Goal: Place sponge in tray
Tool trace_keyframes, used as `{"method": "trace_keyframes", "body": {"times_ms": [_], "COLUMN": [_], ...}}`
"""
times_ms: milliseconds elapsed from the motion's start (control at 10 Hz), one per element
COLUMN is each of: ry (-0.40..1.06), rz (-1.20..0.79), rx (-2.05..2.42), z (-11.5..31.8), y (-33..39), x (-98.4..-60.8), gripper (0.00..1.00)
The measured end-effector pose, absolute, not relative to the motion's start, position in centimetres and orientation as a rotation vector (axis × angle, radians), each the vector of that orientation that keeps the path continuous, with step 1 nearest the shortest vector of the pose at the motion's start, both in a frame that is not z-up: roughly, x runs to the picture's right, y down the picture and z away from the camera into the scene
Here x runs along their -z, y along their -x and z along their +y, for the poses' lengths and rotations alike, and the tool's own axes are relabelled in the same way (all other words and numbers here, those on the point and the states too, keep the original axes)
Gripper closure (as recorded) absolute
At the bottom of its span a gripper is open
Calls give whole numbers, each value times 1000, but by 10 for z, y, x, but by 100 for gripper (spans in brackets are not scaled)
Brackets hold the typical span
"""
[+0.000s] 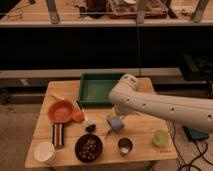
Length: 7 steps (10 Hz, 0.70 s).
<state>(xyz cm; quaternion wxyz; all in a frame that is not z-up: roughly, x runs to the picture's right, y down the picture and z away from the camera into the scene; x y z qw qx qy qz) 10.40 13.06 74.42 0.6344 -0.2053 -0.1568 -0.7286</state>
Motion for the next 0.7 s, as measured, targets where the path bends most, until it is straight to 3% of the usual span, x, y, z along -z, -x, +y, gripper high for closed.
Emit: {"method": "trace_keyframes", "body": {"times_ms": [700], "ry": [535], "rz": [-589], "rx": [1757], "z": [161], "y": [-65], "x": [-797], "gripper": [20]}}
